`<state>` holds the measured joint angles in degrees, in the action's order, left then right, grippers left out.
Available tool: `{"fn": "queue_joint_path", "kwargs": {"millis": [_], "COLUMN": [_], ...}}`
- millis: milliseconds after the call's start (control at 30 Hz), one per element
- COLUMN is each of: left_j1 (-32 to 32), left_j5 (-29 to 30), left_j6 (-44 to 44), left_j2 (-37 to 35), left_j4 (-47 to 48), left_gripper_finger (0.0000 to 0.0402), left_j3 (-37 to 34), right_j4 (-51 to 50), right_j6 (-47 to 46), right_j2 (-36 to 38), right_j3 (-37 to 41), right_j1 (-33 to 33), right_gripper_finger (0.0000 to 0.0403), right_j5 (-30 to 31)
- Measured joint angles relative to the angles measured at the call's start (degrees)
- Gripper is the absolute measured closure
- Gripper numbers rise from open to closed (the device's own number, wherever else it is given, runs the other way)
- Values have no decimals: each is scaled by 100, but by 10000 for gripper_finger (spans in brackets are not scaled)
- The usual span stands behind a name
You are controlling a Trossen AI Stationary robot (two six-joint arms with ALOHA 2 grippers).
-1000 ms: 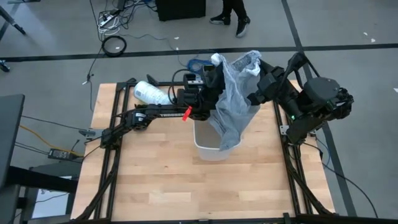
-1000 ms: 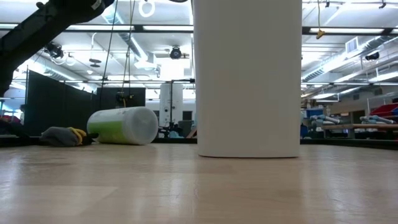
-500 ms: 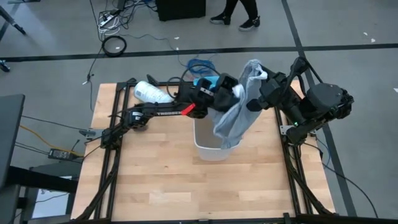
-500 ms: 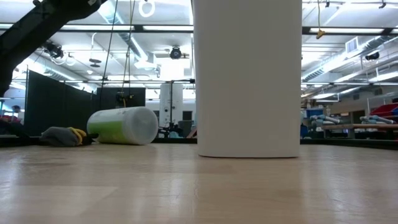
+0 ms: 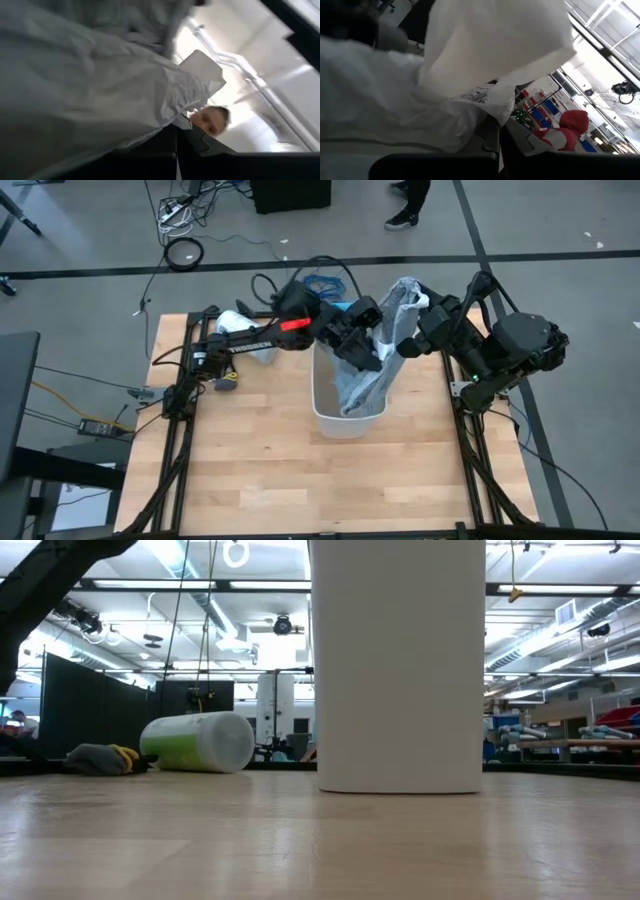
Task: Place trash/remove bag and relplace
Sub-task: Put the gray trash bag into the trash bin
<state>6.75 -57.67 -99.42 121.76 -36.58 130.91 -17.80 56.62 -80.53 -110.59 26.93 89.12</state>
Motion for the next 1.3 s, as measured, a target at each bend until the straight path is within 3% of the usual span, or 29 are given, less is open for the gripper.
{"fn": "queue_joint_path", "kwargs": {"millis": [267, 433, 500, 633, 767, 967, 1100, 1300], "left_j1": [-39, 9, 50, 109, 62, -135, -196, -297], "left_j5": [-350, -326, -35, 1129, 1621, 1617, 1598, 1449], "left_j6": [1691, 3353, 4247, 5774, 6283, 6564, 6636, 6897], "left_j2": [-359, -770, -1009, -1331, -1425, -1430, -1481, -1630], "left_j4": [3051, 5388, 6642, 8478, 8866, 8888, 9085, 9482], "left_gripper_finger": [401, 401, 401, 401, 401, 402, 401, 401], "left_j3": [-2, -7, -7, -4, -4, -4, -4, 1], "right_j4": [4, -133, -123, -130, -104, -139, -382, -578], "right_j6": [-213, -304, -337, -762, -1336, -1692, -1884, -2980], "right_j2": [-26, -54, -47, -50, -67, -386, -563, -407], "right_j3": [31, 262, 391, 640, 888, 1234, 1395, 1722], "right_j1": [-58, 25, 25, 22, 21, 1, -3, 124], "right_gripper_finger": [403, 403, 403, 403, 403, 403, 403, 403], "right_j5": [10, 70, 76, 52, -232, -458, -176, -246]}}
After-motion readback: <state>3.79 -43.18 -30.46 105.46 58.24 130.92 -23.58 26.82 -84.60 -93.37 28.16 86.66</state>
